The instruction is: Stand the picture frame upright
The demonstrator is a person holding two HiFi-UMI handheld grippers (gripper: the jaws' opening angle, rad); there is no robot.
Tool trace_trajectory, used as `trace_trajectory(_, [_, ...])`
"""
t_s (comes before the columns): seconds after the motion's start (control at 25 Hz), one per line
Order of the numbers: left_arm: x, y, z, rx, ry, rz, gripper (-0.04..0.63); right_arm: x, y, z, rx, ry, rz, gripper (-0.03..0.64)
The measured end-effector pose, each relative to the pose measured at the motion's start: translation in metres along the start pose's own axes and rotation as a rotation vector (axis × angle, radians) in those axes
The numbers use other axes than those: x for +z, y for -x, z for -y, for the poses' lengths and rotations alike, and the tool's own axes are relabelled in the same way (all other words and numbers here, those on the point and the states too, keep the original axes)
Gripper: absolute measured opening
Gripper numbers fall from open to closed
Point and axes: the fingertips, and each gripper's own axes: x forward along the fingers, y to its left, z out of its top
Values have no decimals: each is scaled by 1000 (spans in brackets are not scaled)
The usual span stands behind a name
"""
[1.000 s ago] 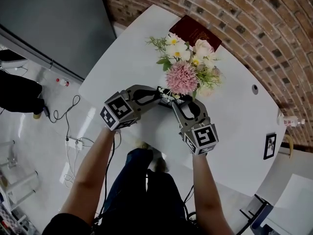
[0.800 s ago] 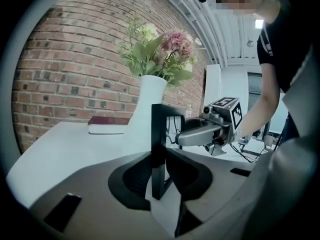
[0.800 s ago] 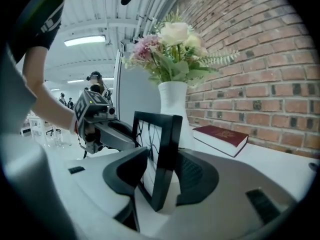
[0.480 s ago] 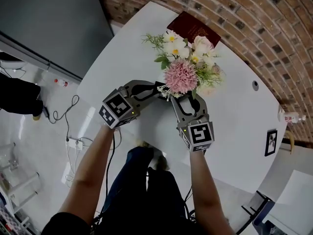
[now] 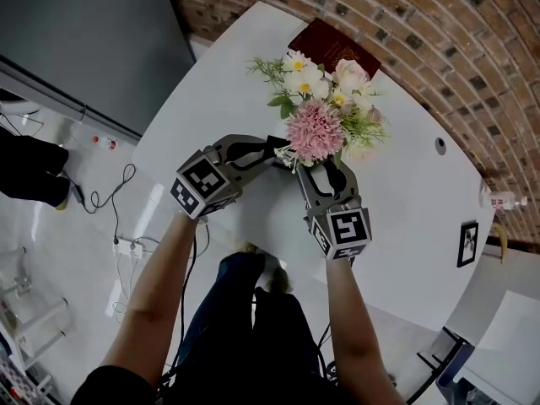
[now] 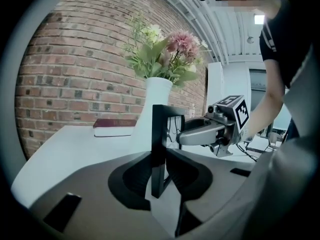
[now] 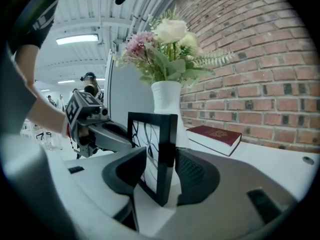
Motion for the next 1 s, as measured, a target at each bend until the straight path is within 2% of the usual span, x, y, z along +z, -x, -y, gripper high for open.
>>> trace_trajectory(0.24, [2, -1, -3, 30, -20, -1, 103, 0, 2, 0, -13, -19, 2, 186])
trace_trajectory(0.36, [4, -1, -6, 44, -12, 8, 107, -1, 4, 0, -18, -31, 4, 186])
trace_trajectory(0.48, [5, 1, -7, 55, 5, 22, 140, -2, 6, 1, -25, -47, 4, 186])
trace_trajectory(1.0, [-3, 15, -7, 90, 29, 36, 140, -7, 19, 8, -80, -74, 4, 186])
